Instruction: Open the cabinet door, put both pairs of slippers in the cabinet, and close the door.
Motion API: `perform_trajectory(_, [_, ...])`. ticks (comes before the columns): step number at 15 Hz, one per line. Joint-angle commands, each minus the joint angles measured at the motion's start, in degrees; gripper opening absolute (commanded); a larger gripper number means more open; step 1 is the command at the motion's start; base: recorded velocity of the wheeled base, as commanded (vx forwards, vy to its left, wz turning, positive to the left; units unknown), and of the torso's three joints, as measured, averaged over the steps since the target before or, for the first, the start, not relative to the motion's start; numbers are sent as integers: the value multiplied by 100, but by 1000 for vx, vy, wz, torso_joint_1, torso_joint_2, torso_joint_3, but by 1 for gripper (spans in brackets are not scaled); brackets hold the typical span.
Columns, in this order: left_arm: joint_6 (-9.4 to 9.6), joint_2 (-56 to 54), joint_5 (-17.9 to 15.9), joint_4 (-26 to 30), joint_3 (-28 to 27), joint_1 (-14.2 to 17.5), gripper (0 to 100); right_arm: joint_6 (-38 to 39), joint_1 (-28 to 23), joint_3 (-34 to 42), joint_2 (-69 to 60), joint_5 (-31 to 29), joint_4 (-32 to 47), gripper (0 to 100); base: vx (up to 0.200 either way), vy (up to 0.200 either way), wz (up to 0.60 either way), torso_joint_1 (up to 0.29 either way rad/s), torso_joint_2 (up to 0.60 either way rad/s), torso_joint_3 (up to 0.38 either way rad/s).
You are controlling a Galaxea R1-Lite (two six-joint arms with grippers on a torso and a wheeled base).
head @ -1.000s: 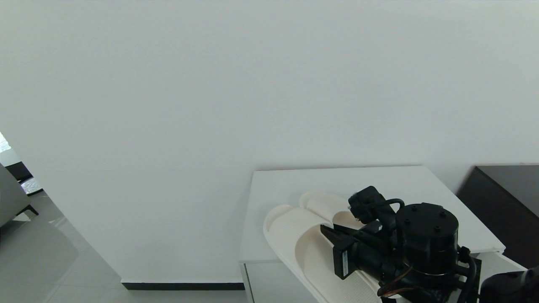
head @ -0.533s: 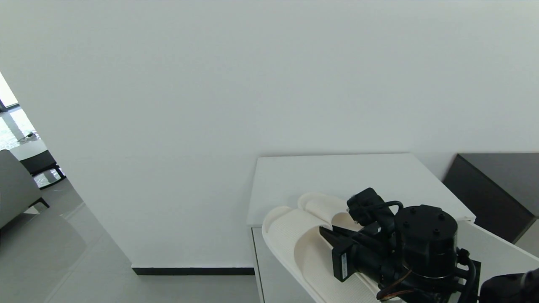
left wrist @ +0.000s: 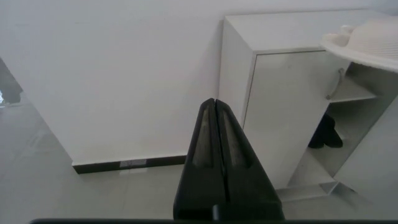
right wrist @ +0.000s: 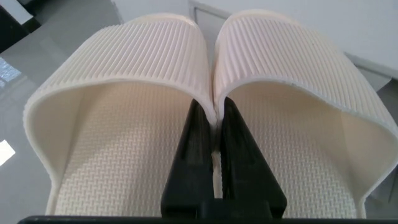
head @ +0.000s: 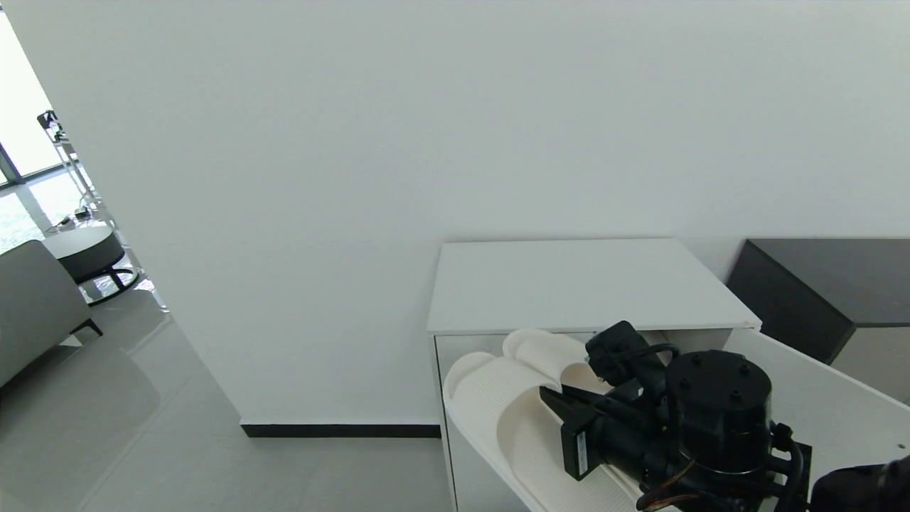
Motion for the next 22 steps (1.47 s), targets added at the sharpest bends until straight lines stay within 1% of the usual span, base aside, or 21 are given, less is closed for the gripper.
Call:
perform_trajectory(1, [6,-1,7,4,0,-1,0,2,6,22,35,5,9,0,0,0,0,0,0,0])
perform_trajectory(10, [6,-1,7,4,0,-1,0,-7,59,303,44,32,-53,0,0,0,0,0,0,0])
perform_trajectory(13, [6,-1,7,-5,0,-1,0,-16,59,488,44,216,-246,0,0,-200,0,-1,1,6])
perform_trajectory(14, [6,-1,7,4,0,-1,0,-42,32,593,79,366,-475,0,0,-200,0,7,2,7])
perform_trajectory(18, [6,-1,7,-5,0,-1,0,-227,15,734,202,374,-615,0,0,-200,0,2,0,2])
perform_trajectory(22, [6,-1,-1,4,0,-1,0,-218,15,796,202,418,-677,0,0,-200,0,4,2,2])
